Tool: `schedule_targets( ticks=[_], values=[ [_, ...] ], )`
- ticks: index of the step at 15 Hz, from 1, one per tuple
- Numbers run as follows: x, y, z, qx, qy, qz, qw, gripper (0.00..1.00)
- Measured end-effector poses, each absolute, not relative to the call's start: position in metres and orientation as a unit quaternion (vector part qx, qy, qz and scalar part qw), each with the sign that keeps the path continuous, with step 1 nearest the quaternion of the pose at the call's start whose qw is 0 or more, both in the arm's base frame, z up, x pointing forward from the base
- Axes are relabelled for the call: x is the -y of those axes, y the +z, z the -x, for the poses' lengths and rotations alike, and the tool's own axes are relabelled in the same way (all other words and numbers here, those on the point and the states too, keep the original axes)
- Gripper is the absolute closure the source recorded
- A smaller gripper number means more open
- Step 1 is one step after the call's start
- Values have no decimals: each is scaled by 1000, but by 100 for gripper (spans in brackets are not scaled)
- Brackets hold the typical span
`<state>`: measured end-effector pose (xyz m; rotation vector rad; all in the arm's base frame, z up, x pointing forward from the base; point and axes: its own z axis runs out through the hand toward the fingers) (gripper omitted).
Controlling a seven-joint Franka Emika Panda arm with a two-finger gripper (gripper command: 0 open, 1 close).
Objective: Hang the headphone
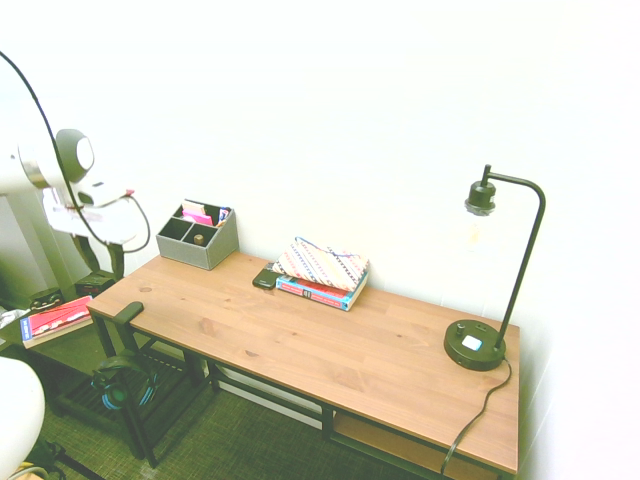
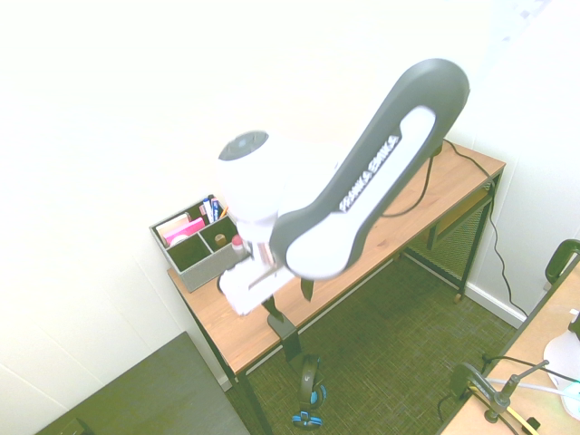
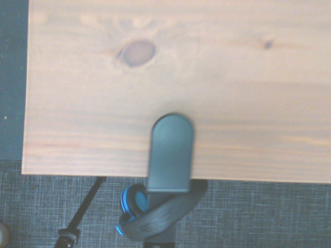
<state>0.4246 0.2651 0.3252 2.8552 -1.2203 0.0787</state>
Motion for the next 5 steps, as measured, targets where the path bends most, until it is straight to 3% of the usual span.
schedule_targets(
  ticks=[5],
  values=[
    [-94,431,-429,420,27,-907,20,0]
  ],
)
